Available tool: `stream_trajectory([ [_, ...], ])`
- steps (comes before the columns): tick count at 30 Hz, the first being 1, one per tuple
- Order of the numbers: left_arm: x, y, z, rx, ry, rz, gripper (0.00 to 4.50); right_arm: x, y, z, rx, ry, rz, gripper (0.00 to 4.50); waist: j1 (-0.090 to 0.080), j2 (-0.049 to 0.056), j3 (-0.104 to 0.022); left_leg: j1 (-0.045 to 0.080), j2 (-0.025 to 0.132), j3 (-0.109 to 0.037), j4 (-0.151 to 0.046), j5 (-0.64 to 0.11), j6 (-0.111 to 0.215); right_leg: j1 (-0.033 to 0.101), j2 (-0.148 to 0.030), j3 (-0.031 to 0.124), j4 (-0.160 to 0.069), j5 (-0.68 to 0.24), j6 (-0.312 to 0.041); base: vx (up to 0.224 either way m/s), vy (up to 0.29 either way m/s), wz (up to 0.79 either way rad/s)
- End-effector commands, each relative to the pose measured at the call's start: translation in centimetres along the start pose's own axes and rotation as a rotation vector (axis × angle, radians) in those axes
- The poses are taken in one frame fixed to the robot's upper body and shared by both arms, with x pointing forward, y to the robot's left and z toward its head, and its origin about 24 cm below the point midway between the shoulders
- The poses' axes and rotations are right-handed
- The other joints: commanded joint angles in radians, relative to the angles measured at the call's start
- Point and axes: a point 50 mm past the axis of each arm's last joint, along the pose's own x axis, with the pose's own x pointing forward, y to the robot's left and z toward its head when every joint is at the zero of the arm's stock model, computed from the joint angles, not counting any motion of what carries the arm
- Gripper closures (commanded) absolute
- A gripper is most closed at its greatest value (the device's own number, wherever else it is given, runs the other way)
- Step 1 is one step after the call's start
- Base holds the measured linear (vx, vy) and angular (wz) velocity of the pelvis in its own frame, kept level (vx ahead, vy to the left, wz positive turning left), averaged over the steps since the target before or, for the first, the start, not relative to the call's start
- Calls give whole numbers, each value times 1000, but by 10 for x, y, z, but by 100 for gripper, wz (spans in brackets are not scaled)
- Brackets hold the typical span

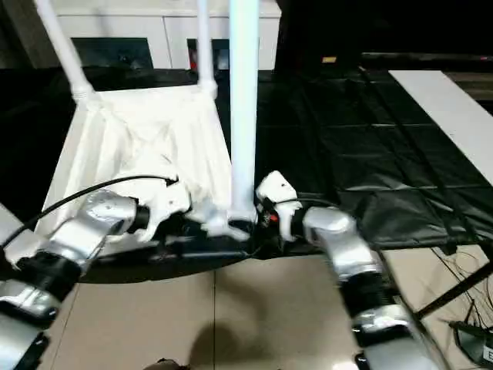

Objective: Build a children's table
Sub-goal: Rotate leg to tighten

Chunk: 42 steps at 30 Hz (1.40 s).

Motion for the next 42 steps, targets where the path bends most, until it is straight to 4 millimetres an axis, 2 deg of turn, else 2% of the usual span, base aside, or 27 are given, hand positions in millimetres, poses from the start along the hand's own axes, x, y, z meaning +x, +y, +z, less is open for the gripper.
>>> stream_trajectory([
  [1,6,7,7,-24,-8,103,450,9,-3,0,45,14,-122,184,-7,-7,-68,33,67,-41,-90,-256,-21,29,-80,48,-88,-273,-229,0,0,0],
  [2,13,10,12,-47,-20,156,450,17,-3,3,89,6,-221,184,-14,-7,-67,30,65,-42,-92,-257,-28,30,-78,48,-87,-277,-221,0,0,0],
  [3,20,12,17,-79,-38,210,450,23,-3,4,123,11,-316,184,-18,-8,-71,32,65,-44,-92,-256,-36,30,-79,46,-87,-275,-219,0,0,0],
  [5,26,14,23,-103,-52,252,450,28,-4,4,153,24,-389,184,-22,-8,-72,29,62,-44,-91,-242,-35,32,-79,47,-88,-254,-217,0,0,0],
  [8,41,16,37,-125,-66,346,450,39,-4,4,236,58,-540,184,-26,-9,-76,28,58,-38,-84,-196,-4,33,-77,50,-85,-167,-230,0,0,0],
  [9,43,16,39,-126,-67,362,450,41,-4,5,244,64,-561,184,-26,-10,-79,24,57,-39,-81,-171,6,39,-79,49,-82,-139,-237,0,0,0],
  [10,45,17,40,-127,-63,375,450,42,-4,5,247,67,-578,184,-24,-9,-80,25,57,-38,-80,-157,13,39,-80,48,-82,-124,-239,0,0,0],
  [12,48,17,42,-110,-51,394,450,46,-2,8,242,67,-593,184,-21,-8,-83,19,58,-38,-77,-99,44,44,-77,44,-71,-33,-249,0,0,0],
  [14,50,17,43,-105,-46,400,450,49,1,10,254,52,-586,184,-20,-8,-84,24,58,-36,-75,-91,60,43,-77,43,-69,-4,-261,0,0,0],
  [15,51,17,43,-101,-44,398,450,50,2,11,279,30,-564,128,-17,-7,-83,23,59,-36,-75,-95,67,45,-79,43,-70,-1,-264,0,0,0],
  [19,49,16,39,-83,-32,365,450,47,1,17,292,-33,-502,108,-16,-9,-79,23,62,-37,-78,-128,76,47,-81,43,-75,-39,-263,0,0,0],
  [20,49,16,37,-80,-29,358,450,46,-1,18,282,-39,-499,78,-19,-8,-79,22,63,-39,-80,-138,68,47,-81,42,-76,-60,-259,0,0,0],
  [24,42,14,28,-61,-30,285,450,36,-7,18,197,-40,-393,73,-24,-11,-75,22,62,-39,-81,-168,53,48,-81,42,-83,-117,-253,0,0,0],
  [27,35,10,22,-37,-48,193,450,24,-7,16,128,-40,-258,73,-22,-10,-76,19,65,-39,-79,-157,65,50,-83,43,-78,-89,-256,0,0,0],
  [29,29,6,18,-22,-58,121,450,15,-8,14,96,-42,-180,73,-23,-9,-78,18,67,-38,-77,-141,80,48,-82,43,-72,-53,-272,0,0,0],
  [31,21,-5,14,17,-87,-24,450,4,-8,13,36,-41,-71,73,-22,-9,-77,22,70,-37,-78,-151,80,45,-83,43,-74,-69,-280,0,0,0],
  [33,18,-7,13,25,-88,-61,450,1,-7,12,24,-39,-40,73,-15,-5,-77,23,74,-36,-78,-148,76,43,-82,44,-70,-63,-284,0,0,0],
  [34,12,-12,10,44,-79,-121,450,-5,-6,11,8,-31,28,73,-12,-4,-78,29,75,-35,-79,-165,70,40,-79,42,-70,-72,-287,0,0,0],
  [35,10,-13,8,50,-75,-137,450,-7,-5,11,5,-28,49,73,-7,-3,-74,29,76,-32,-80,-174,67,36,-77,44,-72,-85,-284,0,0,0],
  [37,0,-18,3,56,-53,-207,450,-12,-4,11,-5,-25,115,73,1,-3,-74,33,78,-33,-83,-196,50,34,-79,43,-71,-114,-278,0,0,0],
  [40,-10,-18,-2,68,-26,-220,450,-16,1,10,-29,-10,203,73,6,-2,-73,32,79,-33,-88,-208,31,32,-77,45,-72,-134,-265,0,0,0],
  [41,-12,-17,-2,69,-23,-213,450,-17,2,9,-39,-5,223,73,9,-7,-72,34,77,-31,-89,-213,27,29,-76,45,-74,-146,-259,0,0,0],
  [42,-14,-16,-3,70,-19,-206,450,-18,3,9,-49,3,239,73,10,-6,-71,34,76,-32,-89,-215,23,29,-77,45,-75,-154,-256,0,0,0],
])
